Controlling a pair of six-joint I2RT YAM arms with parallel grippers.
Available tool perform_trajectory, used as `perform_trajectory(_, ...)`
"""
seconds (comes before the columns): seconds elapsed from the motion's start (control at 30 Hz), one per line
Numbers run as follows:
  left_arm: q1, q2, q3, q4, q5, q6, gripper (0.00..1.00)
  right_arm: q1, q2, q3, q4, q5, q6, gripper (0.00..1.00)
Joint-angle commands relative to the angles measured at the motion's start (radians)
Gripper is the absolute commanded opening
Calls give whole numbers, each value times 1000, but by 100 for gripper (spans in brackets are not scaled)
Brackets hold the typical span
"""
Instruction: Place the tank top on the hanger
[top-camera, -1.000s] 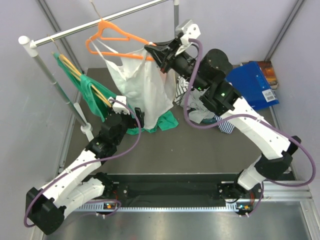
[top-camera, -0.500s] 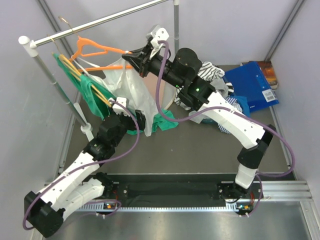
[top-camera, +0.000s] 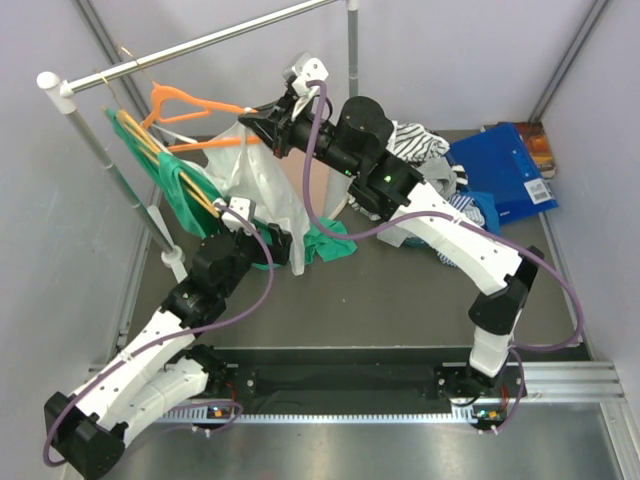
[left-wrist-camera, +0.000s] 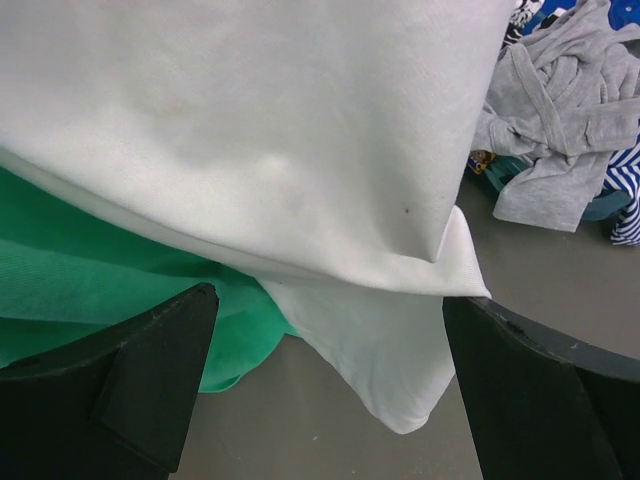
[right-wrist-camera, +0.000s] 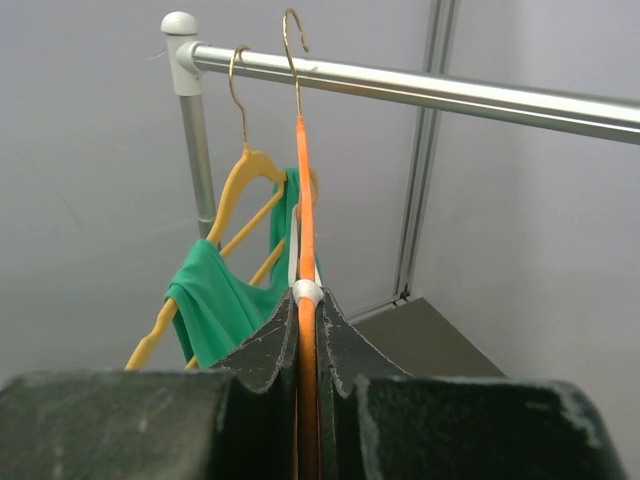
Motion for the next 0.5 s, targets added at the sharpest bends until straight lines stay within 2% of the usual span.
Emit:
perform_trajectory(0.0, -5, -19, -9, -12, 6, -15, 99, 14, -10, 12, 29, 0, 8, 0)
perform_trajectory(0.27, -7, -42, -20, -34, 15, -32, 99, 16, -57, -62, 28, 27, 8, 1)
perform_trajectory(0.37, -8, -51, -28, -40, 15, -39, 99, 16, -74, -74, 16, 27, 2, 23)
perform_trajectory(0.4, -10, -54, -29, -40, 15, -41, 99, 16, -79, -75, 4, 30, -1, 37)
perform_trajectory(0.47, -10, -60, -34, -43, 17, -42, 99, 16, -99, -83, -4, 30, -5, 58)
